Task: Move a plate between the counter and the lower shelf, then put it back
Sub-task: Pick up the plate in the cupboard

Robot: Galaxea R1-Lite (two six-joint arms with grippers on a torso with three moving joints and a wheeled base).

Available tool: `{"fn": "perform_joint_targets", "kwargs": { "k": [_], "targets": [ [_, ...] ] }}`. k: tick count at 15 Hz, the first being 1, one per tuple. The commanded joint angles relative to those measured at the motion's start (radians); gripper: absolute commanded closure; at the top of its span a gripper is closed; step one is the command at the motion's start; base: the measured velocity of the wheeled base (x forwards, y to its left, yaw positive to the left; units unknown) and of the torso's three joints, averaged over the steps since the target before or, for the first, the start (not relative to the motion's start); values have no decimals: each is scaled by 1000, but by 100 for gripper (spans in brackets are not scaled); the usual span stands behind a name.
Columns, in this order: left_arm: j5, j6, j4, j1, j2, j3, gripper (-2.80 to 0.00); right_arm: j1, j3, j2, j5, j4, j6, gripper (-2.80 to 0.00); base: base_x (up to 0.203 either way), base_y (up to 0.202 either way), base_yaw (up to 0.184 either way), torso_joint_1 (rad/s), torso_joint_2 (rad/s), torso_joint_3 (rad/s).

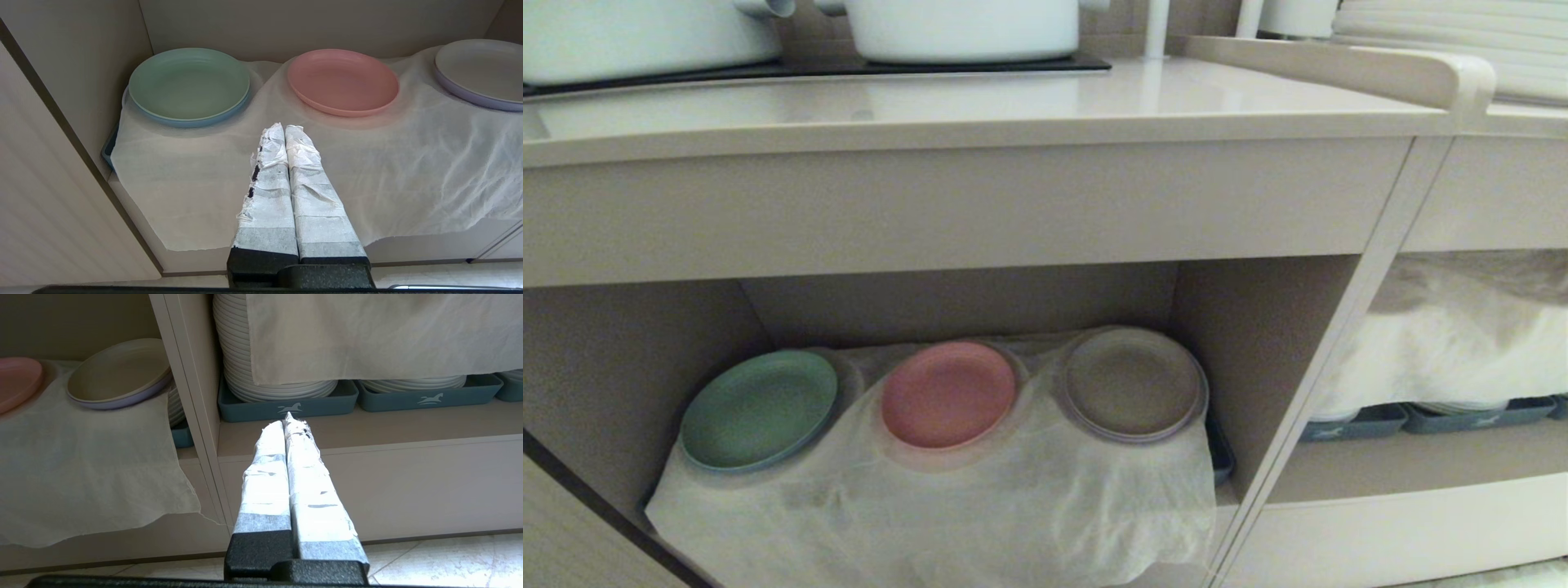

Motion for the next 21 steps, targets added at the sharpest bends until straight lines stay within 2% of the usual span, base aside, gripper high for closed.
{"fn": "perform_joint_targets", "kwargs": {
  "k": [1, 14, 16, 18, 21],
  "targets": [
    [0, 0, 0, 0, 0, -1, 0, 1, 0, 1, 0, -1, 2, 0, 0, 0, 0, 0, 0, 0],
    [0, 9, -2, 0, 0, -1, 0, 1, 0, 1, 0, -1, 2, 0, 0, 0, 0, 0, 0, 0],
    [-6, 51, -3, 0, 0, -1, 0, 1, 0, 1, 0, -1, 2, 0, 0, 0, 0, 0, 0, 0],
    [-17, 122, -5, 0, 0, -2, 0, 1, 0, 1, 0, -1, 2, 0, 0, 0, 0, 0, 0, 0],
    [-18, 123, -7, 0, 0, -1, 0, 1, 0, 1, 0, -1, 2, 0, 0, 0, 0, 0, 0, 0]
  ]
}}
